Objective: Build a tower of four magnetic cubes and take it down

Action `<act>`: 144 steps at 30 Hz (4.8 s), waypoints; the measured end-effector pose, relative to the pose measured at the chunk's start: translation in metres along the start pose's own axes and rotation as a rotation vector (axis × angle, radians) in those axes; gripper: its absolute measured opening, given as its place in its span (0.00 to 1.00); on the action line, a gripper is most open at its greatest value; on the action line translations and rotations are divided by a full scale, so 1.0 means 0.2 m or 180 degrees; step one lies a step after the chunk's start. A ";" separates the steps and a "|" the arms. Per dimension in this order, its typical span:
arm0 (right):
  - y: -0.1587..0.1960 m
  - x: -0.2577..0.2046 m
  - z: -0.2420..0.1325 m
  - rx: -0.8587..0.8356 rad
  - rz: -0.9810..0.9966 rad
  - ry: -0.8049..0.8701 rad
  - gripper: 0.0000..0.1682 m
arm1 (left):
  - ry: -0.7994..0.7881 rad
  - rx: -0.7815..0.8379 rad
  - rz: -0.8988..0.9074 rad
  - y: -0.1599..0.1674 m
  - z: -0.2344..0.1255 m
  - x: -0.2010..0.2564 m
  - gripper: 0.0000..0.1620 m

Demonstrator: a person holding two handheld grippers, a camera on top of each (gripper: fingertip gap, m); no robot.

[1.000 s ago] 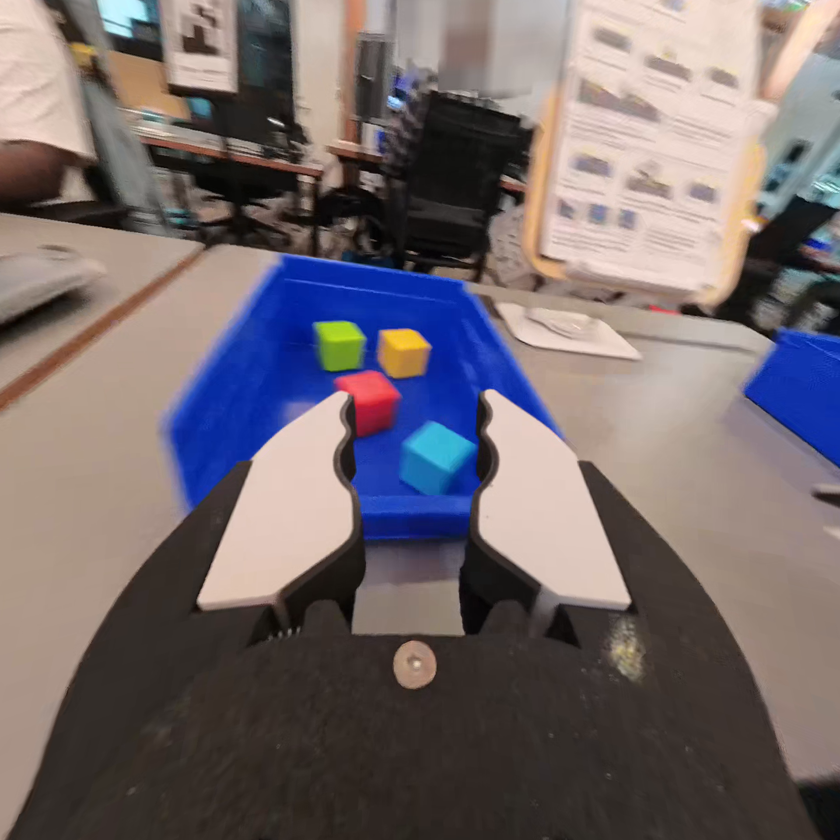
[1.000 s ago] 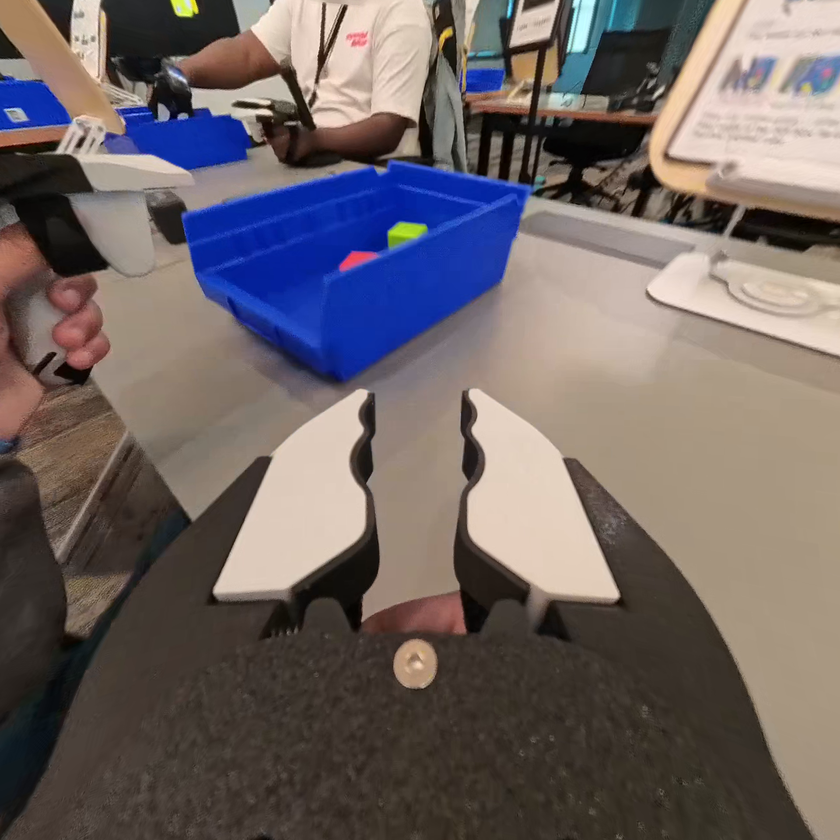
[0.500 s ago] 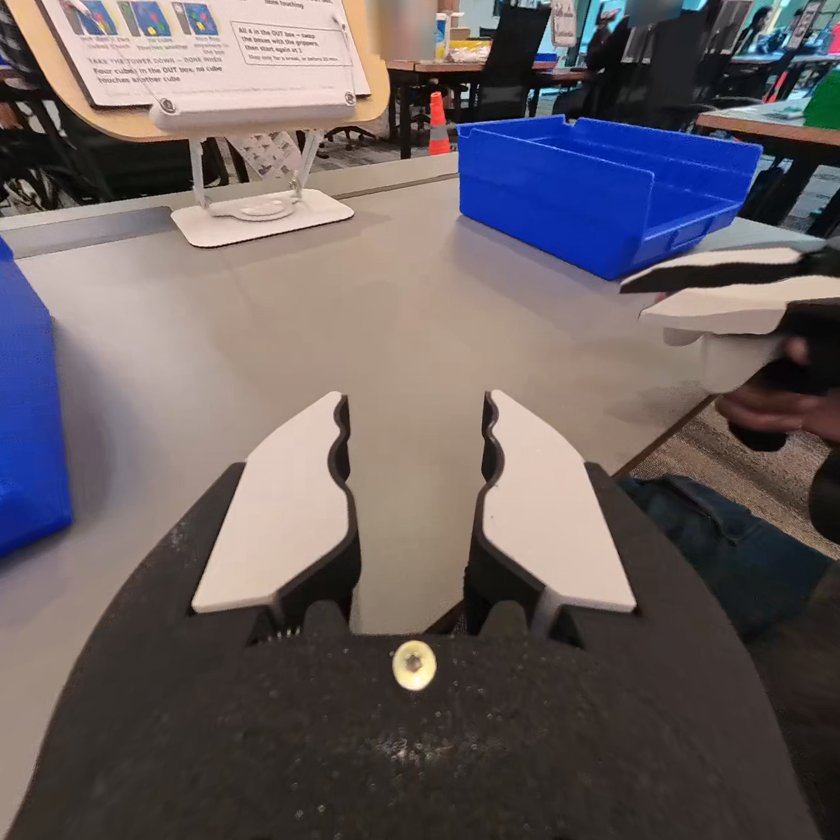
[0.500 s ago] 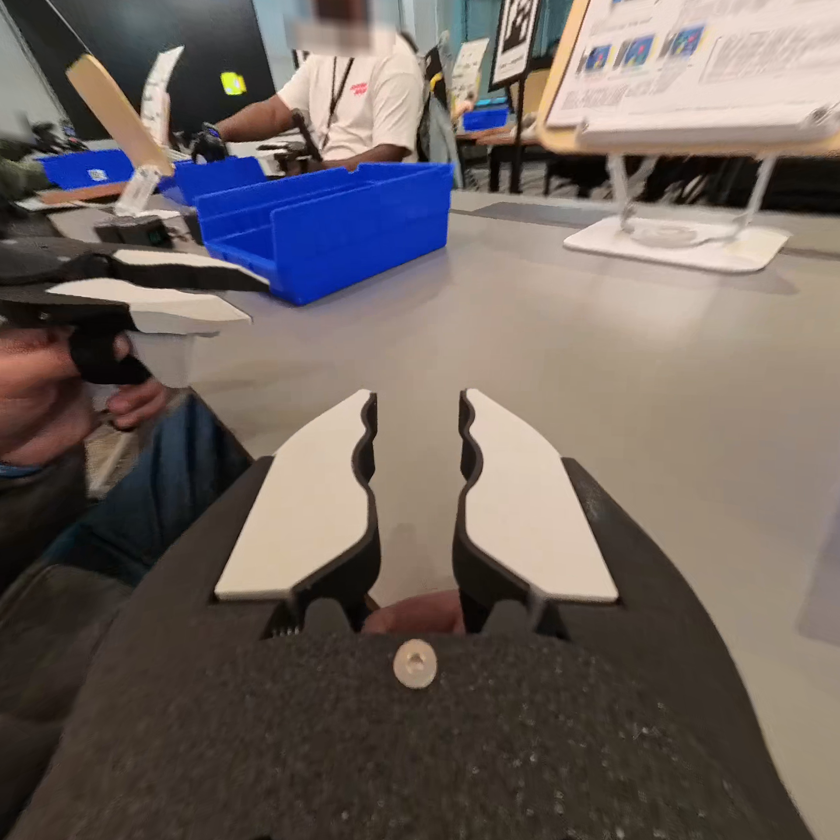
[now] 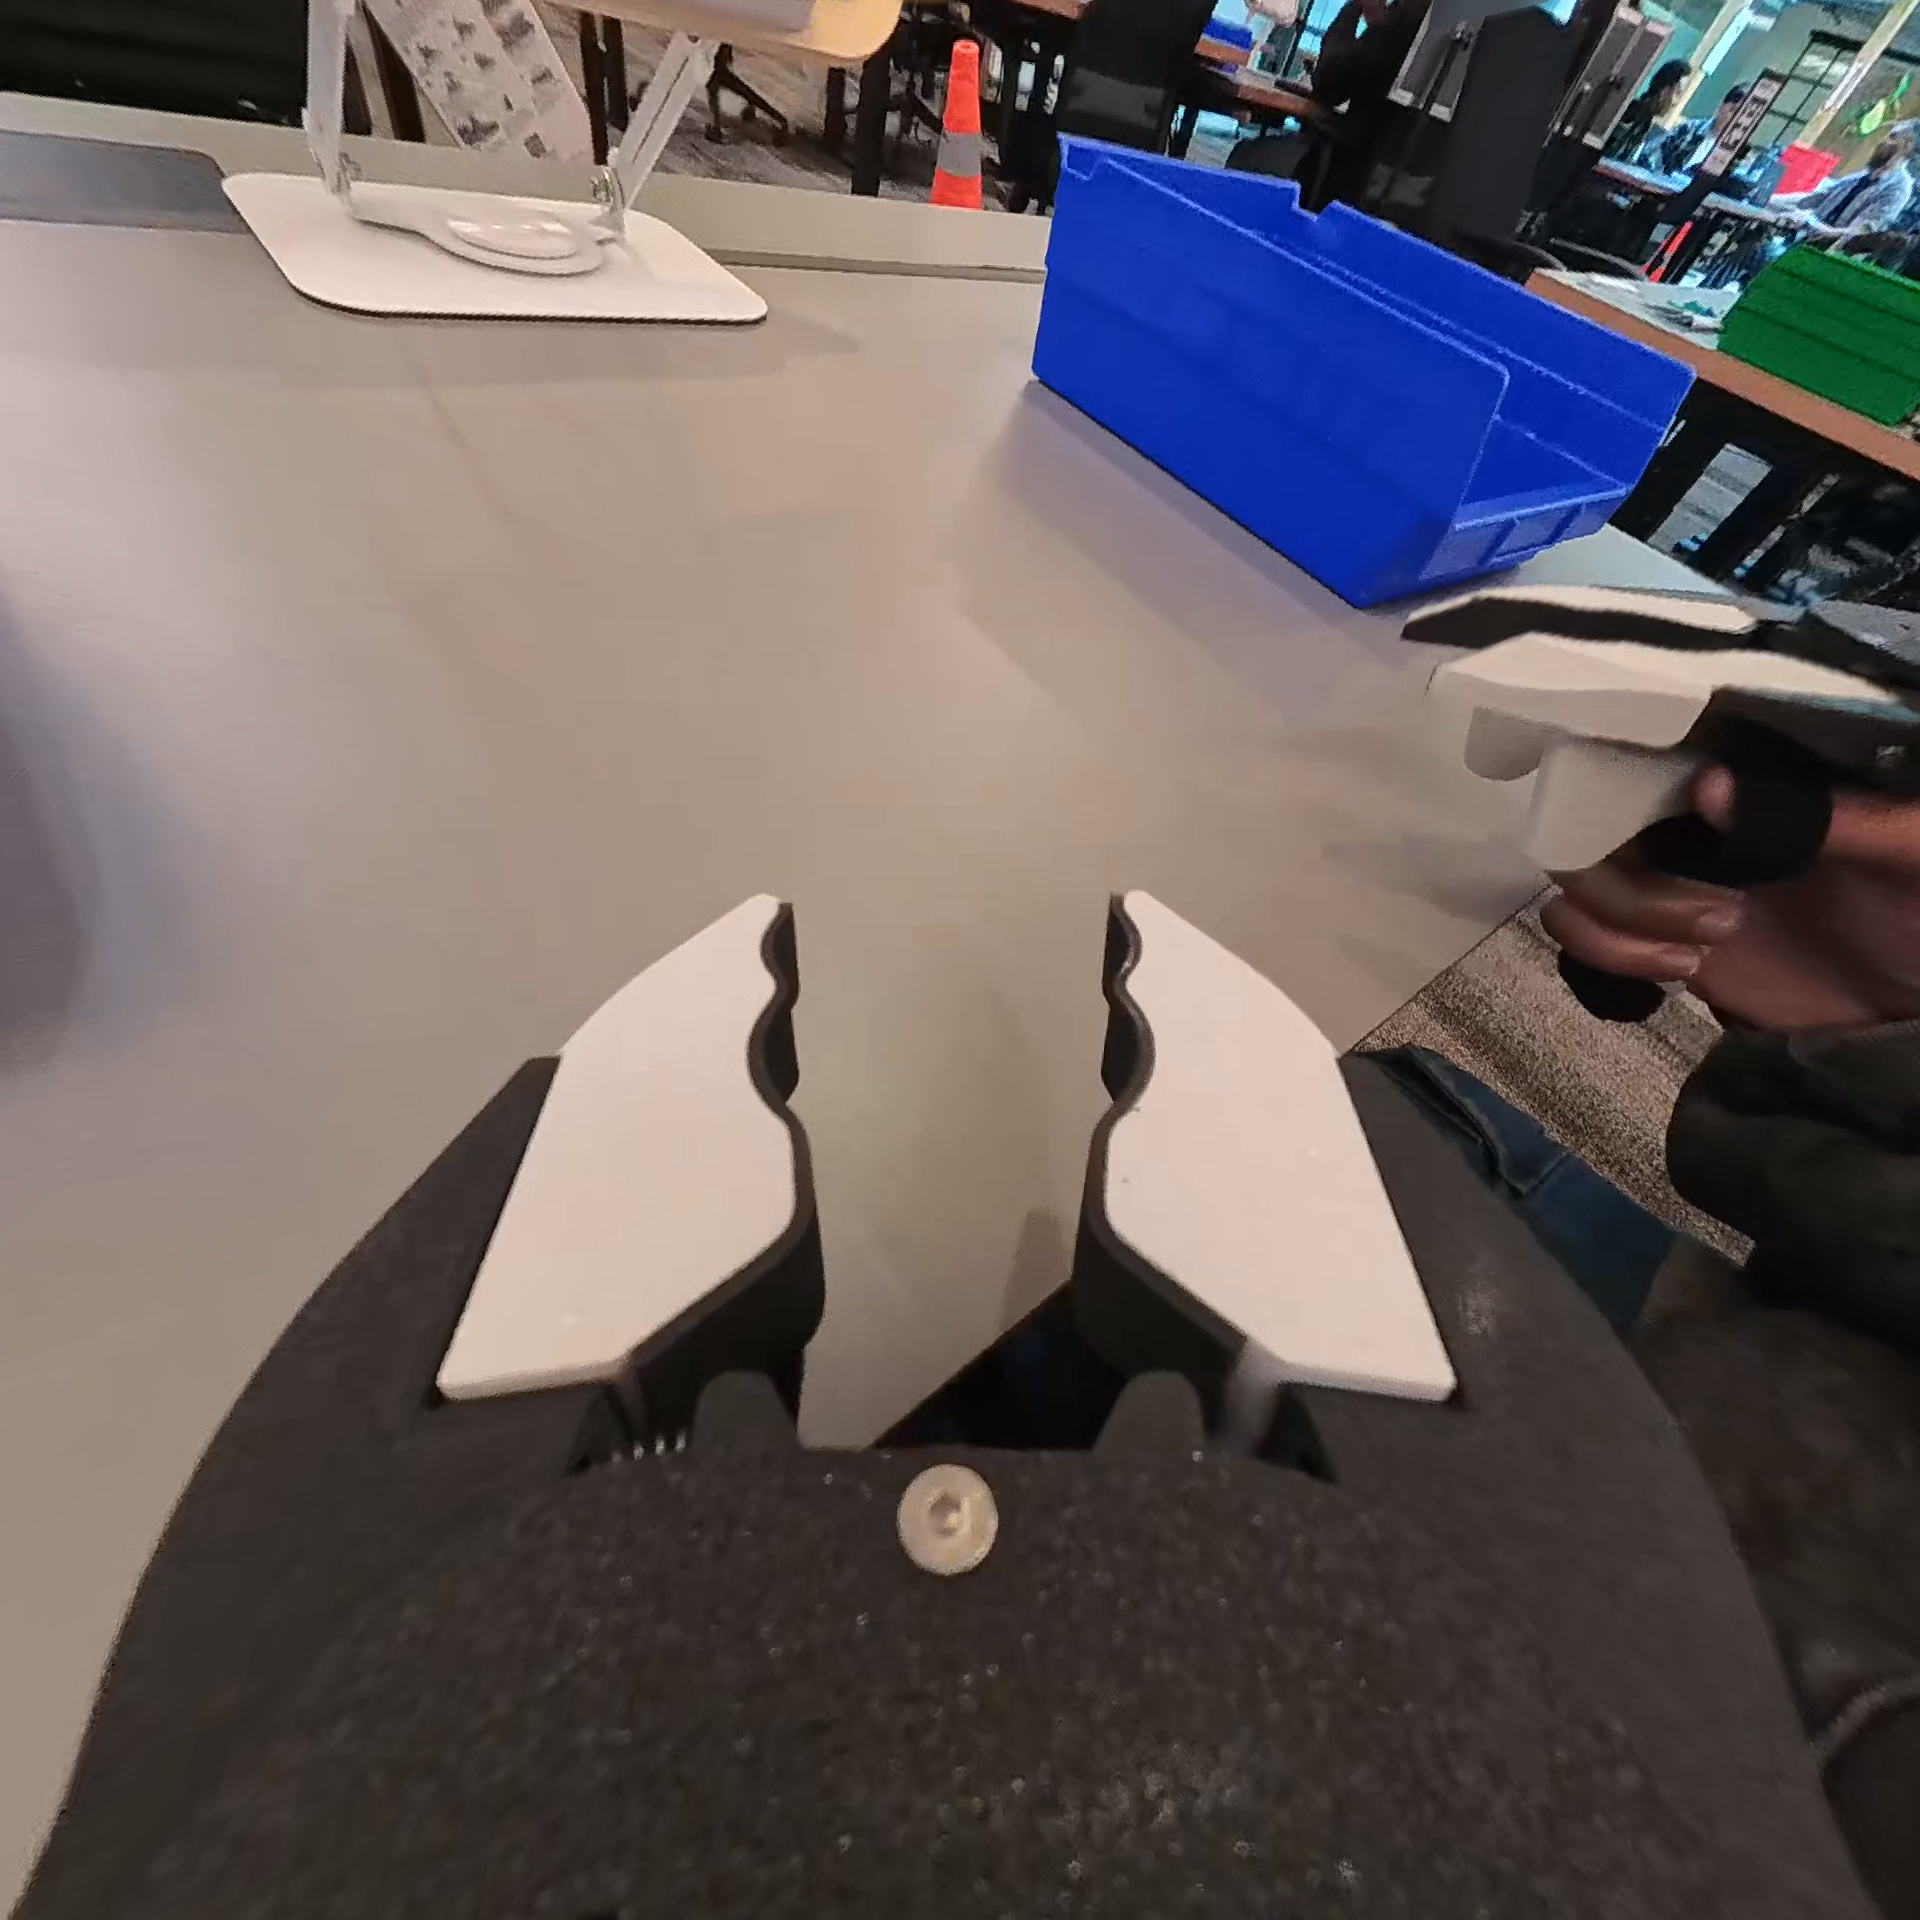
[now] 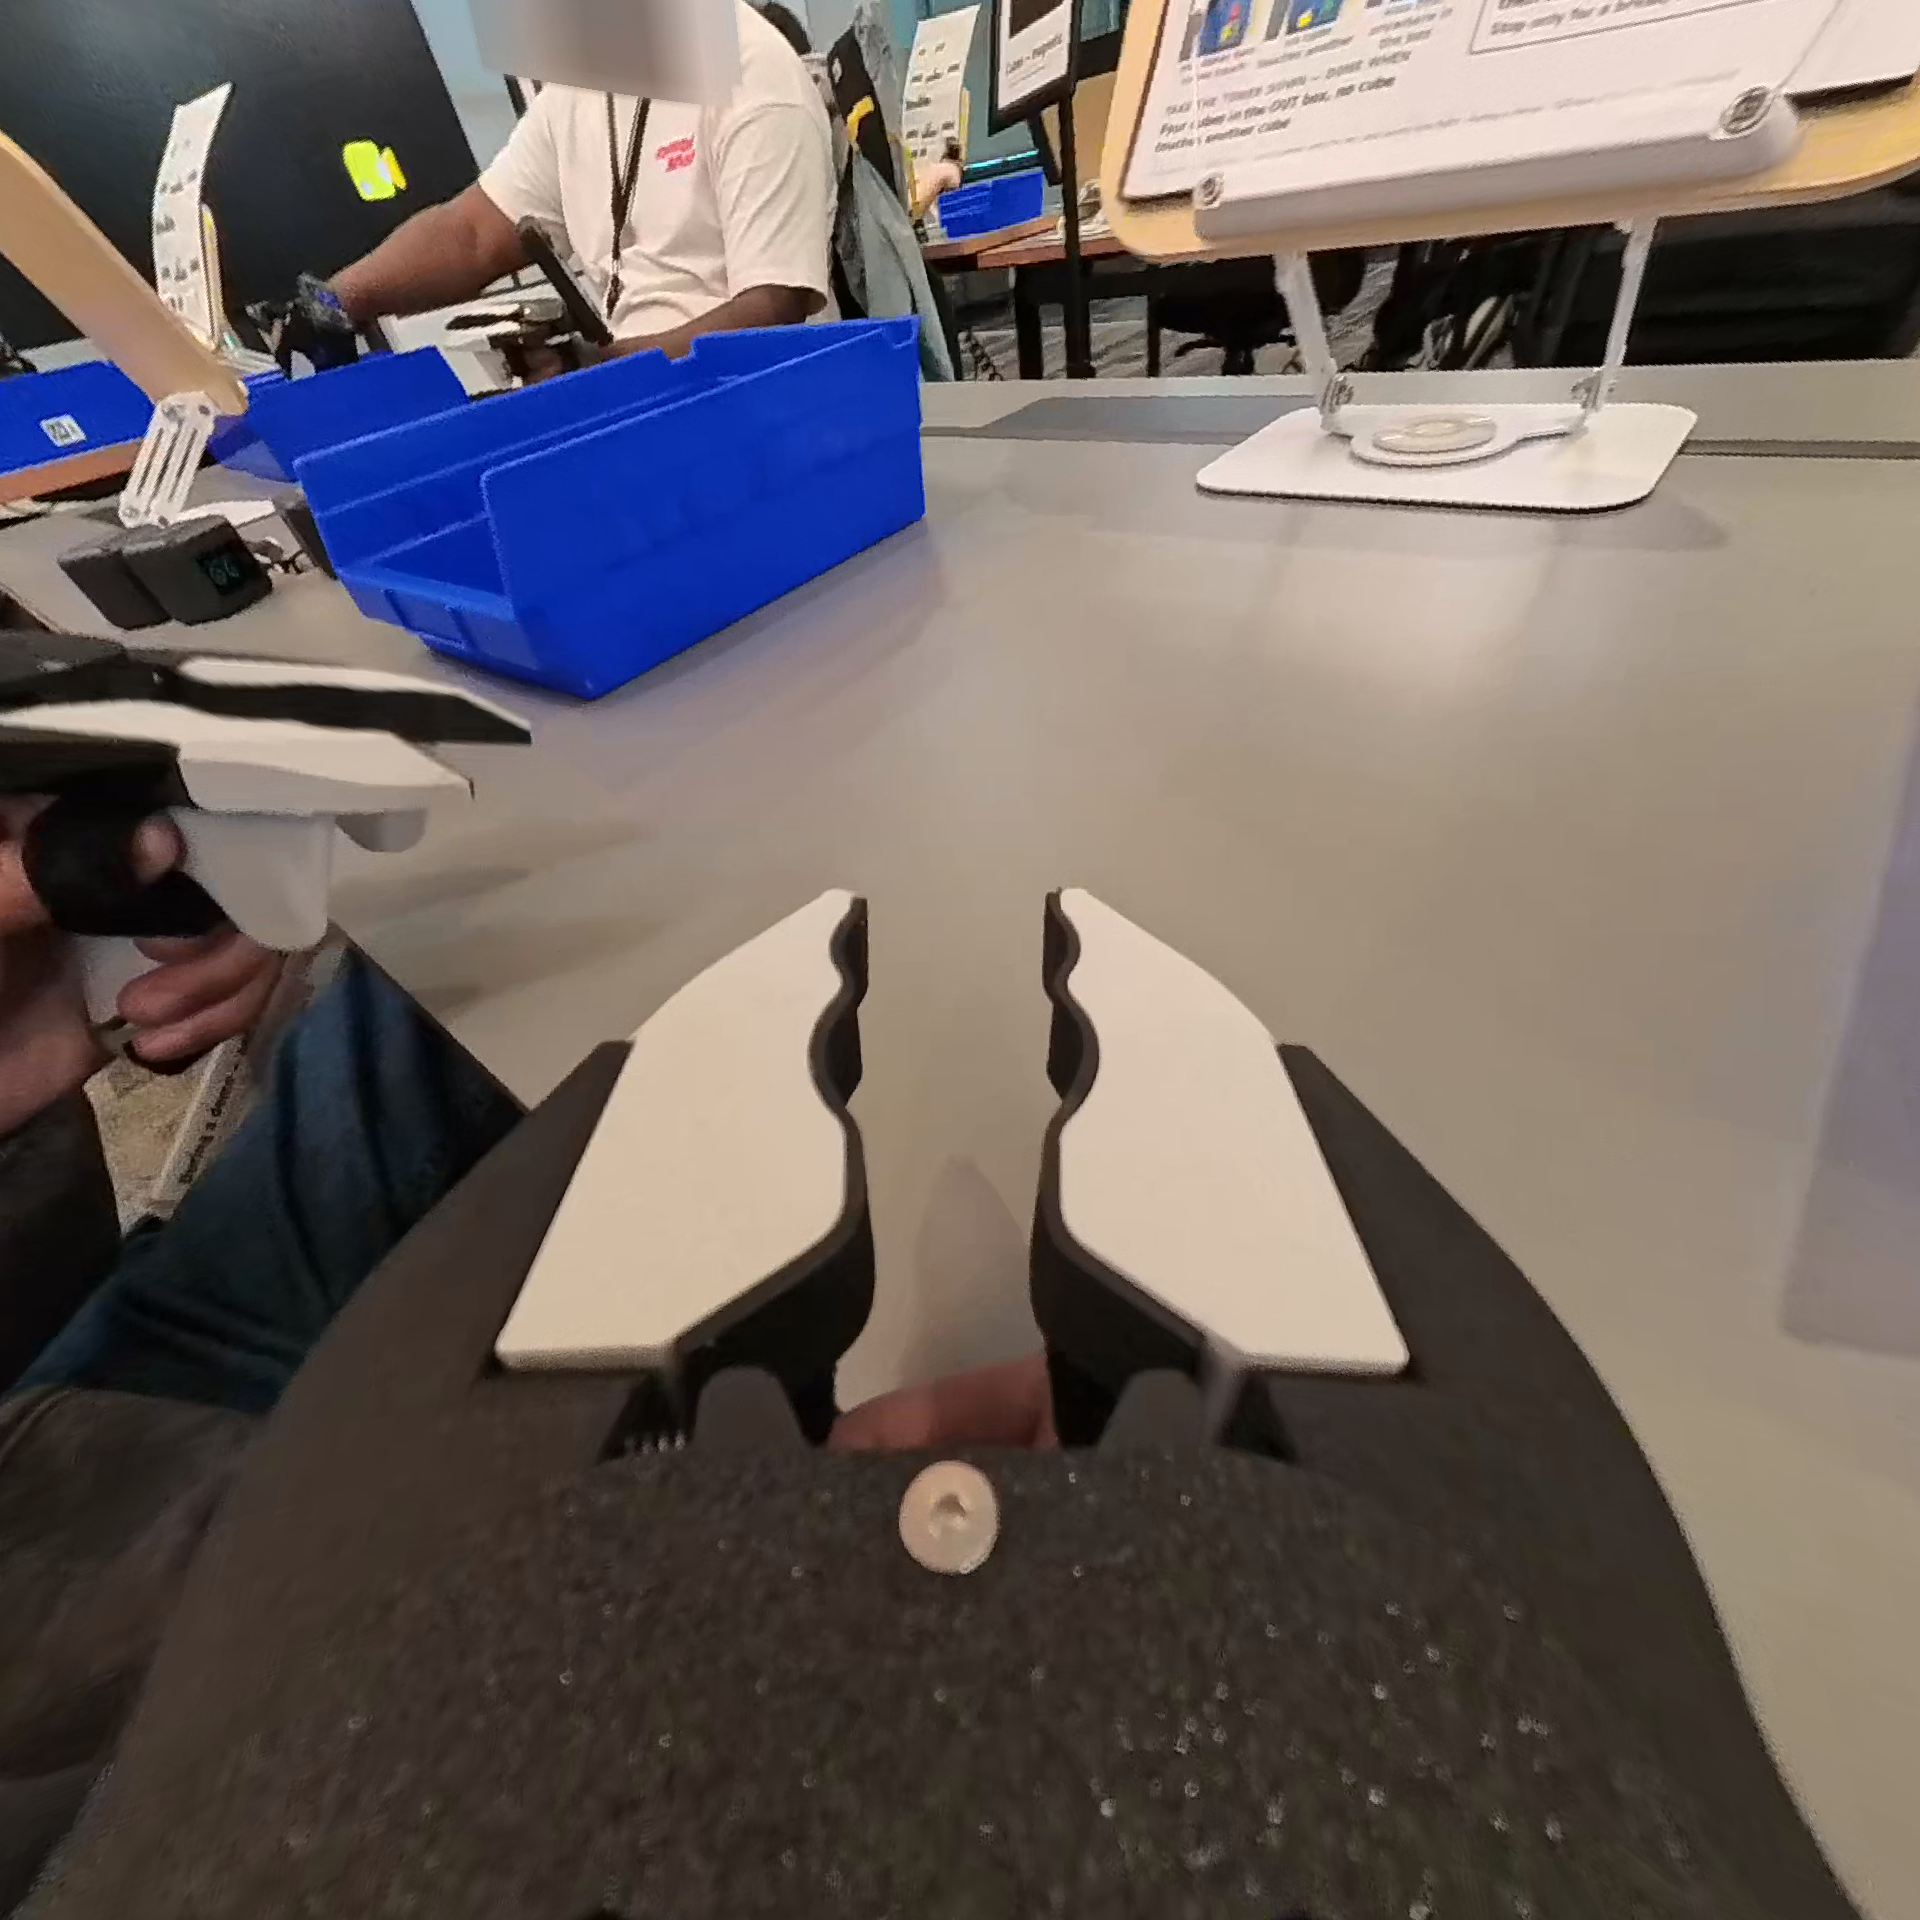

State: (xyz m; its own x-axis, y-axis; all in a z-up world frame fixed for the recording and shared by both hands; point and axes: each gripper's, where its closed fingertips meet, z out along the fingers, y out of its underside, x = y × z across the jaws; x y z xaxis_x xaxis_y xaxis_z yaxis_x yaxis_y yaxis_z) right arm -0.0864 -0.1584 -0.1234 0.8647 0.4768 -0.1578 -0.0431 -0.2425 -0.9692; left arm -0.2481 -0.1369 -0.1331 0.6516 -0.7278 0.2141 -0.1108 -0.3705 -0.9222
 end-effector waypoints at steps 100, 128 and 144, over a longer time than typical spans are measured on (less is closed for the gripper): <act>-0.04 0.16 -0.07 0.0126 0.0252 0.0323 0.16 | 0.1808 -0.2827 0.2713 -0.25 1.17 -0.26 0.40; 0.00 0.14 -0.04 -0.0002 0.0141 0.0289 0.16 | -0.0772 -0.3038 0.1540 -0.34 -0.20 -1.51 0.46; 0.01 0.13 -0.03 -0.0047 0.0088 0.0260 0.15 | -0.0253 -0.3878 0.1780 -0.15 -0.05 -1.65 0.35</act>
State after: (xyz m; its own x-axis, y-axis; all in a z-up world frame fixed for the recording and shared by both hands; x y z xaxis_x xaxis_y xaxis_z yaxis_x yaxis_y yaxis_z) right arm -0.0613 -0.1527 -0.1283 0.9012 0.3995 -0.1679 -0.0606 -0.2674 -0.9617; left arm -0.4673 0.1089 -0.1739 0.3365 -0.9293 -0.1521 -0.9402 -0.3407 0.0021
